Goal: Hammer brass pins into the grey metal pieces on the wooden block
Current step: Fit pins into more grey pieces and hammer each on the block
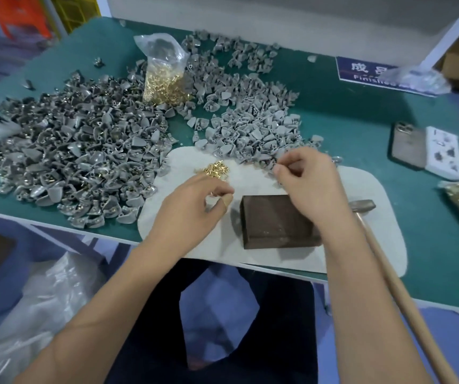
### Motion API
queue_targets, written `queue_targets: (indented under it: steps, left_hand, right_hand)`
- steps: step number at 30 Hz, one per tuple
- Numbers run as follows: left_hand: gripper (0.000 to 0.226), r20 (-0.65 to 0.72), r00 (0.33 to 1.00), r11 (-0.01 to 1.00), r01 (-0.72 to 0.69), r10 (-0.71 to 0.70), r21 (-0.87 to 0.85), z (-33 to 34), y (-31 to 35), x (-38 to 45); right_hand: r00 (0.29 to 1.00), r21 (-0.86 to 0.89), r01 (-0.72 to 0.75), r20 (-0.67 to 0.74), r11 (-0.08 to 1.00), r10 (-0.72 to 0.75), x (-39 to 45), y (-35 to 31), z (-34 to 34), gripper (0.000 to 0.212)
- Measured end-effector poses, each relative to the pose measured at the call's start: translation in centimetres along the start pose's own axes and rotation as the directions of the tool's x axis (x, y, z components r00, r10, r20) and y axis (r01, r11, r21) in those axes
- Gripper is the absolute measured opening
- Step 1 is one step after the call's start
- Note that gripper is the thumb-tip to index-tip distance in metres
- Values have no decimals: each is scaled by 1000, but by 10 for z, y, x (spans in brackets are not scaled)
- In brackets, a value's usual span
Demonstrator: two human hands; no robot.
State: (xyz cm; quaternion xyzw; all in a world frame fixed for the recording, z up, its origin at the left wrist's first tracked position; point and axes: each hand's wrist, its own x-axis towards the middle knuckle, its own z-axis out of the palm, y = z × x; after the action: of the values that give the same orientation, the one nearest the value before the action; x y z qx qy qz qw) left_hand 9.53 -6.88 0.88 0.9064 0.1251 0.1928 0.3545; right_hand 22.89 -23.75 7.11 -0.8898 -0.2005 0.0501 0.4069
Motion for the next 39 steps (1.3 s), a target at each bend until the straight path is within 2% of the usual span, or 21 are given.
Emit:
queue_targets:
  steps: [3,7,10,13,18,21,24,26,29,34,39]
  left_hand:
    - [8,83,995,998,-44,48,-47,4,23,31]
    - [5,242,968,997,-69,62,22,16,46,79]
    - [15,322,947,987,-50,-2,152,36,59,104]
    - [22,355,933,970,-24,-66,241,55,67,114]
    - [14,362,932,926,-133,-4,354,64,76,110]
    - [12,331,944,944,-120,12,308,55,81,102]
    - [11,246,968,992,-72,44,108,34,86,80]
    - [13,291,955,997,-72,57,41,21,89,58]
    - [20,387,921,997,-69,48,43,17,92,29]
    - [13,418,908,999,24,-9,-31,14,88,21]
    - [12,410,911,999,21,-37,44,10,89,27]
  right_hand:
    - [990,131,-42,-125,990,59,-8,27,-28,11]
    - [980,285,-77,-154,956,125,-26,53,-47,17]
    - [980,275,-48,-173,960,99,-35,65,-48,21]
    - [982,267,-32,-172,963,80,-44,72,-43,14]
    - [967,297,62,-253,953,16,-57,73,-40,13]
    - [963,320,68,-269,945,22,-61,74,-42,14]
    - [963,361,57,-267,931,44,-65,75,-44,16]
    - [964,396,44,-257,917,65,-69,73,-41,19]
    - [965,374,51,-256,926,50,-72,67,-30,21]
    - [966,344,107,-258,933,-16,-80,57,-17,13]
    - [964,324,112,-263,939,-24,-85,54,-18,13]
